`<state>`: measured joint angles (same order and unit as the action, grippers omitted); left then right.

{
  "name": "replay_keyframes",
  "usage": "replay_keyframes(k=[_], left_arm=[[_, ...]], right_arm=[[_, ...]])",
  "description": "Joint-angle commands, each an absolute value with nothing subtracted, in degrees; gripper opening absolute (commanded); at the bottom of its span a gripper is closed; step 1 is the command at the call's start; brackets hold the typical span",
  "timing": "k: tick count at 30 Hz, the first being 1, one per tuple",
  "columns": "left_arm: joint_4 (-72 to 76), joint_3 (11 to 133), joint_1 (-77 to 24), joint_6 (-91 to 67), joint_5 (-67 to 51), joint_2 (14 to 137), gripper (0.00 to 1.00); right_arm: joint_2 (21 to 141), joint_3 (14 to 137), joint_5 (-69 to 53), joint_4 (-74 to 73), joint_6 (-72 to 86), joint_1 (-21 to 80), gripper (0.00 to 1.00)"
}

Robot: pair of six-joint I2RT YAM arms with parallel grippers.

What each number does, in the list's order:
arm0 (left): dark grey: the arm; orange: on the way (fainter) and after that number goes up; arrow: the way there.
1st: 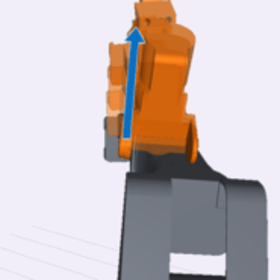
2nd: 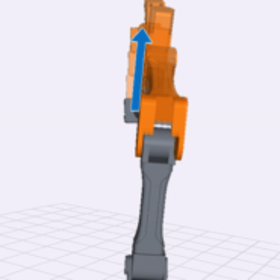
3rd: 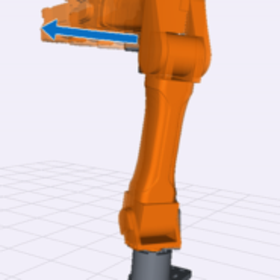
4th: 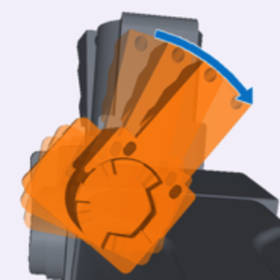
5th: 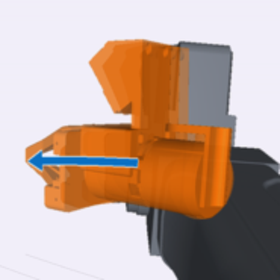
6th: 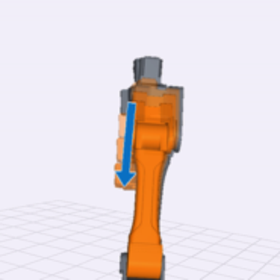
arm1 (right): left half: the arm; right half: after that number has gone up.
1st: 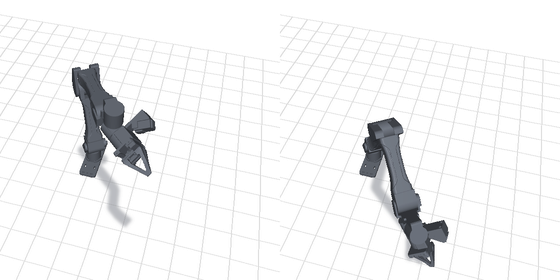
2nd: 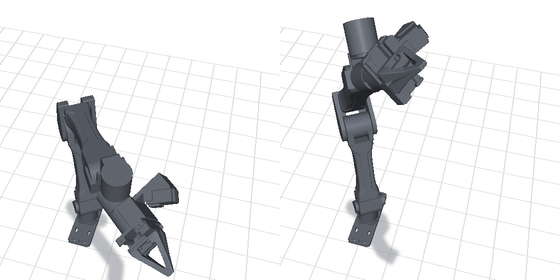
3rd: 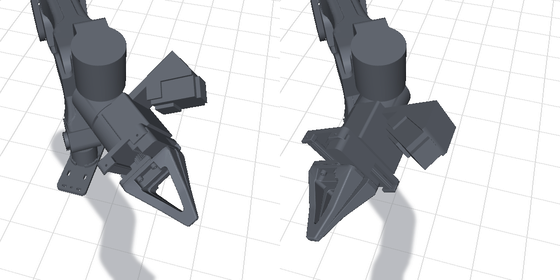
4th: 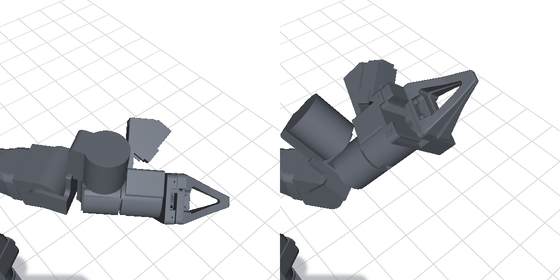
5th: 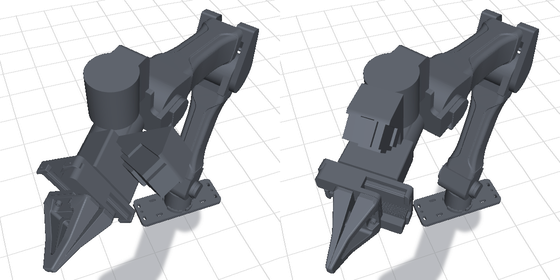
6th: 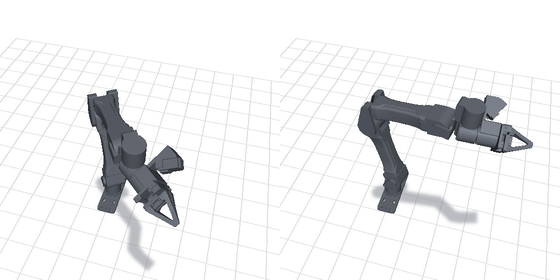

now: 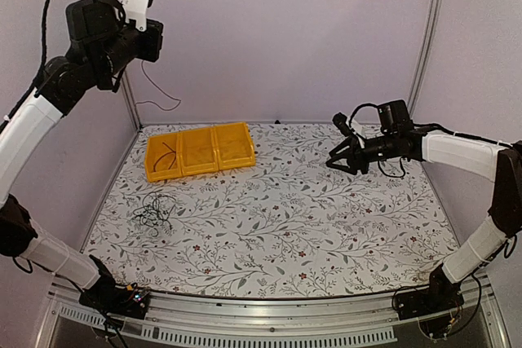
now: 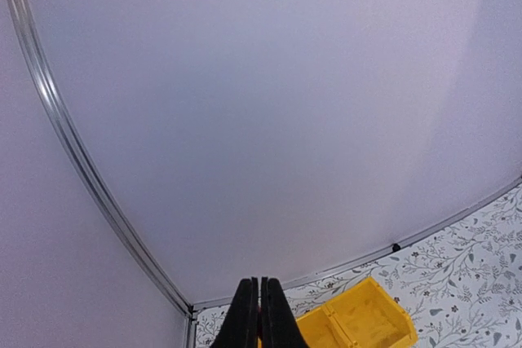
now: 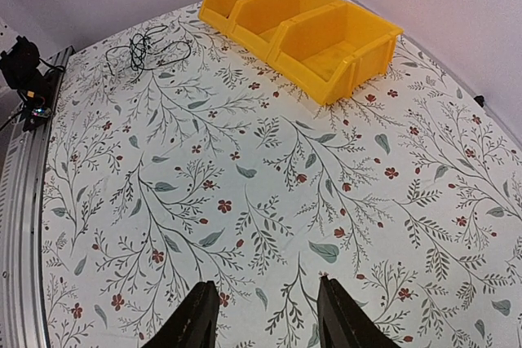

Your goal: Untangle the cables

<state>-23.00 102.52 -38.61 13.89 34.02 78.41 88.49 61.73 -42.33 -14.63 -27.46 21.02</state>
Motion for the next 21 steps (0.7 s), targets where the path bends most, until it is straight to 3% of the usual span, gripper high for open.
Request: replay_keyframes(k=[1,21], left_arm=[[-20.5,97.6,-37.6,12.6,35.0,77.3,0.0],[-18.3,82.3,-20.1,5.3,22.2,76.8,0.0]], right_arm=[[88.5,61.8,-42.5,-15.5,-28.4,21.4,0.45],[90.5,62.1,-42.2,-16.2,-29.2,21.5,0.45]])
